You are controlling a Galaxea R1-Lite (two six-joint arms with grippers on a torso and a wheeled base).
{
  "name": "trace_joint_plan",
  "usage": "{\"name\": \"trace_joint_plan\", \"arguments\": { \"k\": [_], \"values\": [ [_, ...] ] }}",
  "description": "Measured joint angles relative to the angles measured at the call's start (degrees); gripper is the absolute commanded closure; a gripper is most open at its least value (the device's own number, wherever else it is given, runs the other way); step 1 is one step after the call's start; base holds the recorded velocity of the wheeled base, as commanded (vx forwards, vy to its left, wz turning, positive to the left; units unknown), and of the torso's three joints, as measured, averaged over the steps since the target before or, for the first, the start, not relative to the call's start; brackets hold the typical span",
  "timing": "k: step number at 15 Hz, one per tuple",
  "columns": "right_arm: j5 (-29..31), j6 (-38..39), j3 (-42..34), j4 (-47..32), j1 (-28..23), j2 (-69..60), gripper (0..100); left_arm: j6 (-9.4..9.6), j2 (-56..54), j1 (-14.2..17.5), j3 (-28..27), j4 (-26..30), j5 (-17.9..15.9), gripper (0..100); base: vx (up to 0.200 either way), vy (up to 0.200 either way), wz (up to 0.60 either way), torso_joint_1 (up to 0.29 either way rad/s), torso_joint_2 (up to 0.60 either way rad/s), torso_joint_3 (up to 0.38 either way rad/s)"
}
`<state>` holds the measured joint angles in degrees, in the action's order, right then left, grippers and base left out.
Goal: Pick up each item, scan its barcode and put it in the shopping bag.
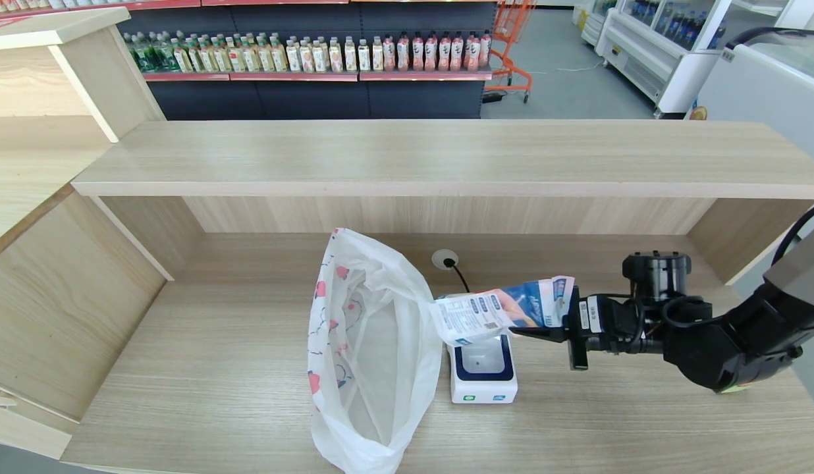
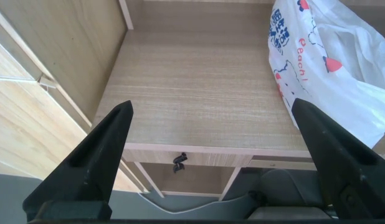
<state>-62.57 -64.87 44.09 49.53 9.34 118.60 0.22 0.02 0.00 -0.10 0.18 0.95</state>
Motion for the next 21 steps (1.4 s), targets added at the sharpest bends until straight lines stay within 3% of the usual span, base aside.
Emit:
{"name": "trace_joint_plan", "arguments": {
  "k": [7,9,12,15,17,20,21],
  "values": [
    [0.0,-1.7,-1.5,-0.1,-0.7,-0.1,100,-0.04,0.0,0.0,0.0,0.0,0.0,0,0.0,0.0,0.0,0.0,0.0,0.0],
    [0.1,1.0,-1.5,-0.4,-1.0,-1.3,100,-0.04,0.0,0.0,0.0,0.0,0.0,0,0.0,0.0,0.0,0.0,0.0,0.0],
    [1.6,16.1,-1.6,-0.5,-2.2,-7.8,100,-0.04,0.0,0.0,0.0,0.0,0.0,0,0.0,0.0,0.0,0.0,0.0,0.0],
    [11.6,32.4,-5.6,-2.4,-3.0,-19.3,100,-0.04,0.0,0.0,0.0,0.0,0.0,0,0.0,0.0,0.0,0.0,0.0,0.0],
    [19.7,45.5,-9.0,-11.8,-2.6,-28.6,100,-0.06,0.0,0.0,0.0,0.0,0.0,0,0.0,0.0,0.0,0.0,0.0,0.0],
    [30.4,71.7,-5.9,-42.1,0.4,-40.3,100,-0.04,0.0,0.0,0.0,0.0,0.0,0,0.0,0.0,0.0,0.0,0.0,0.0],
    [32.5,76.8,-3.1,-49.9,1.5,-43.0,100,-0.04,0.0,0.0,0.0,0.0,0.0,0,0.0,0.0,0.0,0.0,0.0,0.0]
  ]
}}
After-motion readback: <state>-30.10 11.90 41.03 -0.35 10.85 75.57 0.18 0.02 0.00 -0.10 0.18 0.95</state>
